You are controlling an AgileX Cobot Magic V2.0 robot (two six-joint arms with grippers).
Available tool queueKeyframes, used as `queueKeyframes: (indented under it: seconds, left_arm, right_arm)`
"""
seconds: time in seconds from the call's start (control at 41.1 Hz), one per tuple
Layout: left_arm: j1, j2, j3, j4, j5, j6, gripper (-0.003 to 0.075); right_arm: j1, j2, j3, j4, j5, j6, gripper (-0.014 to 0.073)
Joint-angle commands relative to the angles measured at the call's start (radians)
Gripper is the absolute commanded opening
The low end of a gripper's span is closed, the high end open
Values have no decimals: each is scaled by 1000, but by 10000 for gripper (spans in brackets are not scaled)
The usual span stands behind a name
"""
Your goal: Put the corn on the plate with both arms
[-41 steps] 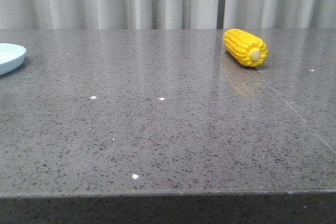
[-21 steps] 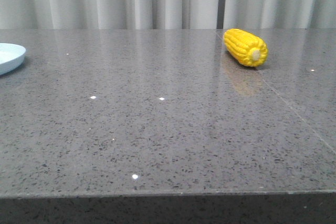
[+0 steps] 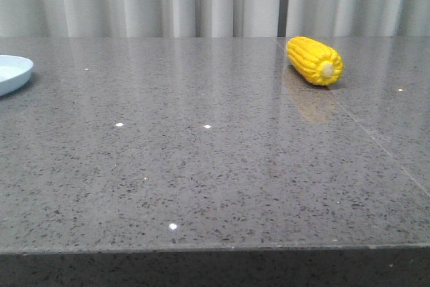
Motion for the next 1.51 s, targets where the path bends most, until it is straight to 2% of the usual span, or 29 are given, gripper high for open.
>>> queueKeyframes:
  seconds: [0.0, 0.438, 0.486, 0.73, 0.803, 1.119, 1.314, 1.484]
  left_arm:
    - [-14, -10, -48, -34, -32, 0, 440]
    - [-39, 51, -53, -35, -6, 0, 430]
    - [-39, 51, -53, -31, -6, 0, 397]
    - [-39, 51, -53, -25, -8, 0, 49]
    - [-37, 51, -55, -16, -8, 0, -19]
    - [-70, 20, -187, -56, 78, 0, -20]
    - [-173, 19, -284, -201, 83, 0, -20]
    - [-299, 30, -289, -212, -1, 0, -20]
  right_arm:
    - [-3, 6, -34, -8, -70, -10, 572]
    - [-3, 6, -34, -8, -72, -10, 572]
    - [-3, 6, -34, -8, -72, -10, 572]
    - [-3, 6, -34, -8, -71, -10, 572]
    - [-3, 6, -34, -8, -71, -10, 572]
    - [-3, 6, -34, -8, -71, -10, 572]
    - [-3, 6, -34, -8, -72, -10, 572]
    - [-3, 6, -34, -8, -71, -10, 572]
